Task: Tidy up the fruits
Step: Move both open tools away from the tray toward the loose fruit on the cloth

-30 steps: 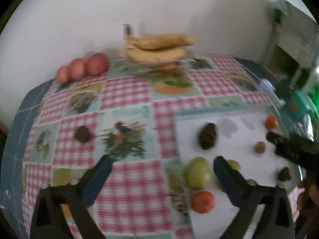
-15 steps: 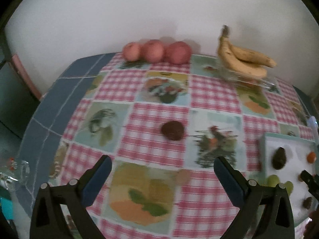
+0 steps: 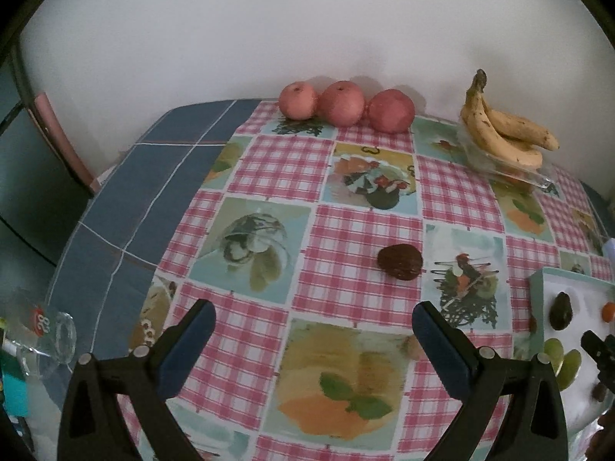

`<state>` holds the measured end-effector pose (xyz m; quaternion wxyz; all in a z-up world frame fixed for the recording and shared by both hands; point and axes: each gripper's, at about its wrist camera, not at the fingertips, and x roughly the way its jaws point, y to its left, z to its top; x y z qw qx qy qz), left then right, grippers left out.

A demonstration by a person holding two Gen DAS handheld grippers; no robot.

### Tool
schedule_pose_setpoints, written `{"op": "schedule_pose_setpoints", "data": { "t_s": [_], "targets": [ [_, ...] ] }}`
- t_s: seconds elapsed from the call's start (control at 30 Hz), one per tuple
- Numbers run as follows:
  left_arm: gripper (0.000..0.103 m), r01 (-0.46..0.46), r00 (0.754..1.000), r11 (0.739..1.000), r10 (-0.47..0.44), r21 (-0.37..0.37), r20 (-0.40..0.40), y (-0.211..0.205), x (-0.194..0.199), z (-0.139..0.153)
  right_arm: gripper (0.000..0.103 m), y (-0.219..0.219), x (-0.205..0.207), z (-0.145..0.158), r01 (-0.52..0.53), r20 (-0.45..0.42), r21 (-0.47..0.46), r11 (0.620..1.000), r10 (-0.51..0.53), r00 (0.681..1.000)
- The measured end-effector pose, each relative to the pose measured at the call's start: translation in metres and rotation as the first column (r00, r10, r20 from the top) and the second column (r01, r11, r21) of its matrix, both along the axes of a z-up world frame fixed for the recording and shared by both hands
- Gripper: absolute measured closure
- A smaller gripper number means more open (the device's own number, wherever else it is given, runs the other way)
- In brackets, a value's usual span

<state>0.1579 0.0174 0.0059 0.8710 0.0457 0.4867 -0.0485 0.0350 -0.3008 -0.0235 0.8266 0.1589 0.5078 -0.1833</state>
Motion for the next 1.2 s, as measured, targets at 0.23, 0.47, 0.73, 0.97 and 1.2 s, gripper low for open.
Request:
{"op": "schedule_pose_setpoints", "data": {
  "t_s": [0.23, 0.47, 0.73, 0.97, 1.2],
  "targets": [
    [0.000, -0.054, 0.999, 0.998, 0.054, -0.013, -0.004, 0.038, 0.006, 0.002, 0.008, 0.036, 0.019, 0.003, -0.046, 0.022, 0.050, 0.998, 0.045, 0.999],
    [0.000, -0.136, 0.991, 0.990, 0.136, -0.023, -0.007, 0.077, 0.011, 0.002, 0.008, 0.068, 0.033, 0.007, -0.083, 0.048, 0.072, 0.994, 0.080, 0.996],
    [0.000, -0.159, 0.987, 0.987, 0.158, -0.036, -0.028, 0.091, 0.014, -0.003, 0.008, 0.110, 0.050, -0.001, -0.165, 0.037, 0.088, 0.982, 0.162, 0.986],
    [0.000, -0.133, 0.989, 0.991, 0.131, -0.017, -0.067, 0.083, 0.018, -0.018, 0.008, 0.145, 0.064, -0.013, -0.238, 0.023, 0.104, 0.966, 0.237, 0.971],
    [0.000, -0.155, 0.981, 0.988, 0.157, 0.023, -0.117, 0.087, 0.025, -0.041, 0.008, 0.169, 0.074, -0.027, -0.297, -0.002, 0.104, 0.949, 0.298, 0.954]
  ]
}}
